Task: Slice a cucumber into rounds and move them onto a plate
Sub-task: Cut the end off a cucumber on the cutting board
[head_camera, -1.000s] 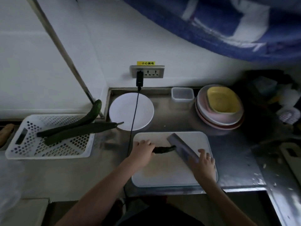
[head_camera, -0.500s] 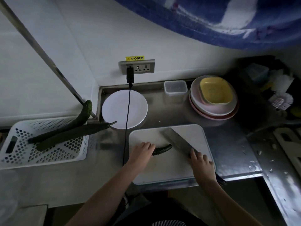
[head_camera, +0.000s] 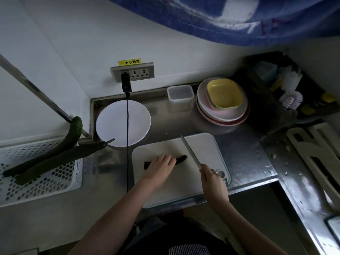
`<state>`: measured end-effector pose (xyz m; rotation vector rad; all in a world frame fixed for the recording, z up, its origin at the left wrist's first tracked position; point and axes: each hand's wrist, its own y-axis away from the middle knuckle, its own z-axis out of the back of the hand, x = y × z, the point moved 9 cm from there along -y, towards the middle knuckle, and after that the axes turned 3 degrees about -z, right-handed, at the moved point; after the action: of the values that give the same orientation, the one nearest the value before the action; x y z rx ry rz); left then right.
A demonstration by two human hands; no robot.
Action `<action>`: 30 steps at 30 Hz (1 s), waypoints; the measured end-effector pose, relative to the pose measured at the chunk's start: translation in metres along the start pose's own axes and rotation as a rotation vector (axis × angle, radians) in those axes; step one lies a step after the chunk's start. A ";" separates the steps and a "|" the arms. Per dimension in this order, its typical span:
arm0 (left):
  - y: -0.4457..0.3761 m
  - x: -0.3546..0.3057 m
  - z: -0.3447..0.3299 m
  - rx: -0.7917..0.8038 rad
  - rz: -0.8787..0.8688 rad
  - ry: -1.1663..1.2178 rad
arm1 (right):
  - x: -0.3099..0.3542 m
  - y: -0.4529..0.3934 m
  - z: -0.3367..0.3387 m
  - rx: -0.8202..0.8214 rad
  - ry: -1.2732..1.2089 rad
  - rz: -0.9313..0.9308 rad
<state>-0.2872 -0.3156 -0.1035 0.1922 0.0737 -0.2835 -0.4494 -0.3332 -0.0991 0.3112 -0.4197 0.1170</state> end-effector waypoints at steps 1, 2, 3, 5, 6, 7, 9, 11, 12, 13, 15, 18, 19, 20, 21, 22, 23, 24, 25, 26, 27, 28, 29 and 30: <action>-0.001 -0.006 0.001 0.000 -0.022 0.009 | 0.003 0.003 -0.001 -0.005 0.003 0.009; -0.004 -0.010 0.000 0.018 -0.048 -0.026 | 0.005 0.004 -0.003 0.000 0.008 0.015; -0.007 -0.013 -0.001 0.023 -0.057 -0.049 | 0.007 0.006 -0.004 0.006 0.013 0.018; -0.010 -0.018 0.002 0.020 -0.085 -0.088 | 0.010 0.007 -0.006 0.018 0.037 0.021; -0.012 -0.020 0.003 0.013 -0.094 -0.088 | 0.012 0.008 -0.006 0.027 0.057 0.027; -0.014 -0.022 0.004 0.012 -0.101 -0.088 | 0.014 0.008 -0.007 0.036 0.078 0.037; -0.017 -0.022 0.006 0.010 -0.101 -0.101 | 0.017 0.009 -0.008 0.052 0.117 0.054; -0.022 -0.024 0.002 0.040 -0.104 -0.079 | 0.019 0.010 -0.009 0.061 0.135 0.065; -0.024 -0.024 0.000 0.060 -0.105 -0.080 | 0.020 0.009 -0.009 0.062 0.140 0.069; -0.026 -0.024 -0.001 0.081 -0.098 -0.093 | 0.021 0.009 -0.010 0.063 0.144 0.074; -0.028 -0.025 0.000 0.089 -0.092 -0.116 | 0.022 0.009 -0.012 0.076 0.162 0.087; -0.027 -0.025 0.002 0.056 -0.095 -0.105 | 0.022 0.008 -0.015 0.087 0.181 0.100; -0.027 -0.025 0.004 0.046 -0.090 -0.109 | 0.022 0.007 -0.015 0.087 0.181 0.105; -0.026 -0.025 0.007 0.036 -0.081 -0.114 | 0.021 0.007 -0.016 0.092 0.185 0.106; -0.026 -0.025 0.005 0.059 -0.074 -0.107 | 0.021 0.006 -0.017 0.098 0.189 0.109; -0.026 -0.026 0.004 0.052 -0.082 -0.095 | 0.021 0.006 -0.017 0.106 0.194 0.110; -0.026 -0.026 0.001 0.065 -0.088 -0.090 | 0.021 0.005 -0.019 0.110 0.195 0.113; -0.026 -0.025 0.000 0.073 -0.084 -0.089 | 0.020 0.005 -0.020 0.115 0.198 0.115; -0.026 -0.025 0.002 0.056 -0.081 -0.093 | 0.020 0.005 -0.021 0.116 0.200 0.115; -0.025 -0.025 0.003 0.043 -0.084 -0.105 | 0.020 0.005 -0.023 0.124 0.206 0.110; -0.025 -0.026 0.003 0.040 -0.087 -0.109 | 0.019 0.005 -0.025 0.134 0.206 0.108; -0.024 -0.026 0.003 0.043 -0.089 -0.102 | 0.018 0.005 -0.028 0.149 0.211 0.097; -0.023 -0.026 0.002 0.046 -0.091 -0.097 | 0.017 0.005 -0.031 0.168 0.218 0.085; -0.024 -0.026 0.001 0.040 -0.089 -0.088 | 0.016 0.004 -0.033 0.187 0.224 0.067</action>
<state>-0.3188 -0.3314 -0.1041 0.2162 -0.0103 -0.3823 -0.4232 -0.3183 -0.1202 0.4634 -0.1965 0.2547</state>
